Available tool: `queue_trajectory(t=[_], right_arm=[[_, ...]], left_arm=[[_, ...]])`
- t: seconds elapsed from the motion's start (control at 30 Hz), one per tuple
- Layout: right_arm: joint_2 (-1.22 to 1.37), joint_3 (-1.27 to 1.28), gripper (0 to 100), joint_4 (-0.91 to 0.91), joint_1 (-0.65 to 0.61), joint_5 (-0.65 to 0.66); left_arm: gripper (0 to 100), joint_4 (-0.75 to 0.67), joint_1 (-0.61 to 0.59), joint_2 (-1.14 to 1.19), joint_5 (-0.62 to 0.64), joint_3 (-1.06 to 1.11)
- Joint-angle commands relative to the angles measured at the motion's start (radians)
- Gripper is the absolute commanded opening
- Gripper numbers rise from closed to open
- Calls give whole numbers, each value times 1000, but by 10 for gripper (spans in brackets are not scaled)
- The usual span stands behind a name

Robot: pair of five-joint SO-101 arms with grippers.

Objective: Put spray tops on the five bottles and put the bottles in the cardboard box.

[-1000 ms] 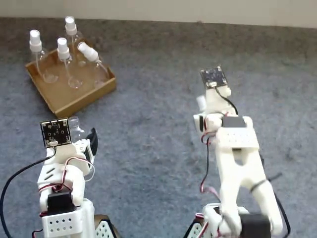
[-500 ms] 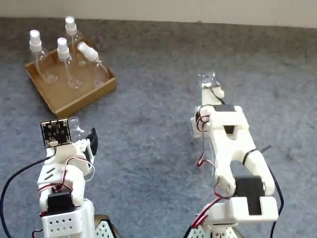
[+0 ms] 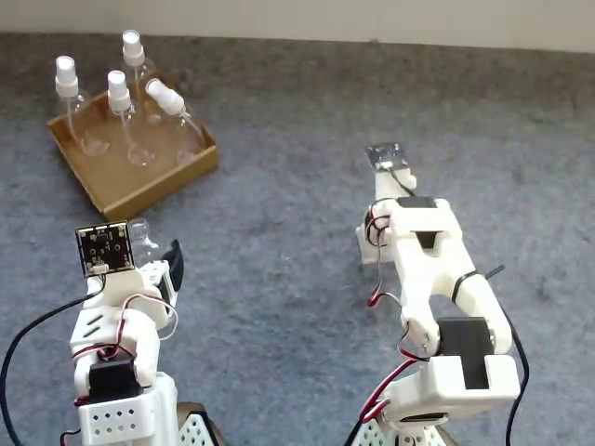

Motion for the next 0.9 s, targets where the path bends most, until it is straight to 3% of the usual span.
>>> queue_trajectory(t=[0.0,0.27,0.47,0.87], right_arm=[[-18,-77,222,48,-36,98],[-51,-229,224,88,-41,114],[77,-297,224,88,-39,164],[157,-302,220,87,-39,169]], left_arm=[[140,-29,13,-12,6,-8],[140,-29,13,-12,6,-8],[140,-29,13,-12,6,-8],[140,-29,13,-12,6,-8]])
